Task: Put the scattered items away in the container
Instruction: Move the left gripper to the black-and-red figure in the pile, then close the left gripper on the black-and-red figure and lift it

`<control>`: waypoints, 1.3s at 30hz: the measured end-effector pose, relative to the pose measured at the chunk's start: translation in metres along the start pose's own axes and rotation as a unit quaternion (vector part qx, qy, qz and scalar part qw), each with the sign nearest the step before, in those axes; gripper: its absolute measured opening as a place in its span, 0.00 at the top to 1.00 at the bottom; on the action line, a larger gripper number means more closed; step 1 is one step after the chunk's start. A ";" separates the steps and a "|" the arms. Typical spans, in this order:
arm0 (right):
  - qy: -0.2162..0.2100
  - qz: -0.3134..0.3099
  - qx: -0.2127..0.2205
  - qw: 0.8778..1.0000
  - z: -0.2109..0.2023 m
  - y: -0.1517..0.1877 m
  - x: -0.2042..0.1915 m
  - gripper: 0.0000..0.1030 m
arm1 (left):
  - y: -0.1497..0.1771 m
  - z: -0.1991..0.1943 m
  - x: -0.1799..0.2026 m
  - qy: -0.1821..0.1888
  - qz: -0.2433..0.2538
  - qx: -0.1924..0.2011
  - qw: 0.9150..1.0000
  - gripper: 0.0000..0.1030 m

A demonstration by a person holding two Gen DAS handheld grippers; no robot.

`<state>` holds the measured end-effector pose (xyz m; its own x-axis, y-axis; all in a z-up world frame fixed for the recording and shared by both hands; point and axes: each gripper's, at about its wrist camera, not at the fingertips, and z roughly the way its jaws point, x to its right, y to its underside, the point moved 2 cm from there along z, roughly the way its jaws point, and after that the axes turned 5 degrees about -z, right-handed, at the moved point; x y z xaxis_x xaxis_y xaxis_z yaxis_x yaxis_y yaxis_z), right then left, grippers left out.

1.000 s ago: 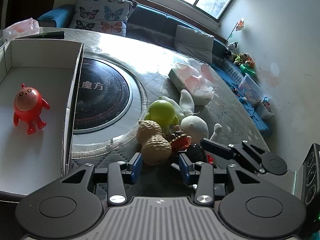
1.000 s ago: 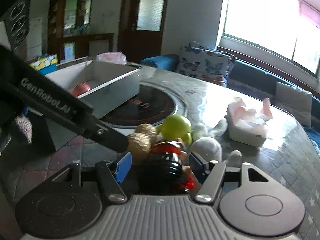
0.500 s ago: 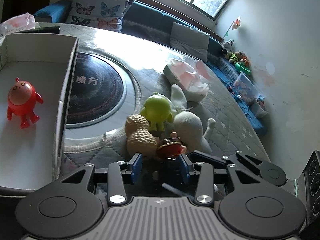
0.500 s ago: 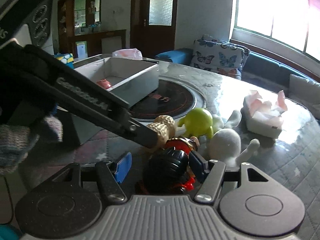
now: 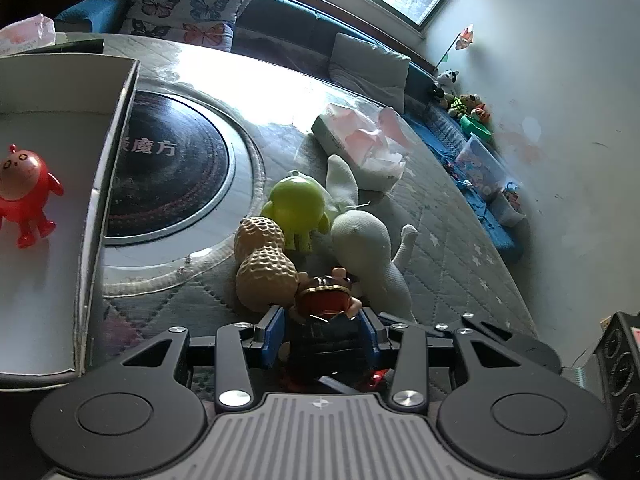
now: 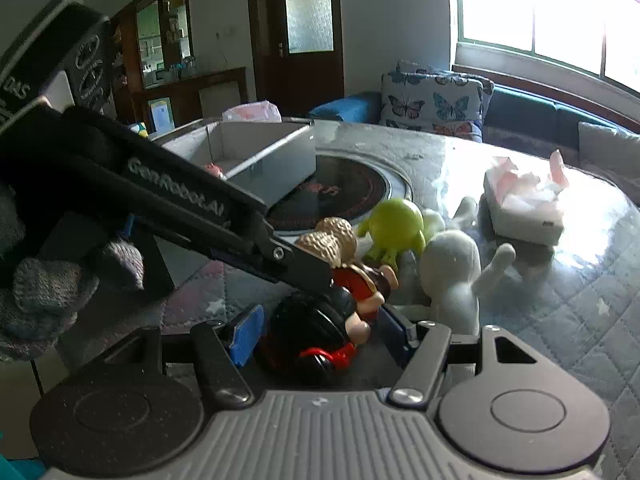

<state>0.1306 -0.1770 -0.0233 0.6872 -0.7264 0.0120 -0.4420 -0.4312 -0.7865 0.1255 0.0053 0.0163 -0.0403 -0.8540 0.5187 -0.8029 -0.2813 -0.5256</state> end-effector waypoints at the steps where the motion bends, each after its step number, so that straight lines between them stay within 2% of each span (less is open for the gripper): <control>1: -0.001 0.002 -0.003 1.000 0.002 0.001 0.001 0.37 | 0.000 0.001 0.000 0.001 0.000 -0.001 1.000 0.58; 14: -0.014 0.022 -0.013 1.000 0.010 0.008 0.002 0.42 | -0.002 0.010 0.000 0.012 -0.015 -0.023 1.000 0.58; 20: -0.016 0.032 -0.013 0.999 0.009 0.010 0.003 0.42 | -0.005 0.007 -0.005 0.031 -0.052 -0.028 0.998 0.58; 24: -0.019 0.034 -0.014 0.999 0.009 0.011 0.004 0.42 | -0.003 0.004 0.000 0.035 -0.040 -0.023 0.998 0.58; 29: -0.016 0.031 -0.013 0.999 0.010 0.010 0.001 0.41 | -0.001 0.011 0.005 0.004 -0.009 -0.028 1.000 0.58; 39: -0.019 0.041 -0.014 0.999 0.009 0.013 0.002 0.42 | 0.004 0.011 0.009 0.002 0.032 -0.024 0.999 0.55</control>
<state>0.1310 -0.1791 -0.0391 0.6697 -0.7387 -0.0759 -0.5130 -0.3863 -0.7665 0.1287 -0.0083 0.0120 -0.0943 -0.8676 0.4882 -0.8259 -0.2056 -0.5249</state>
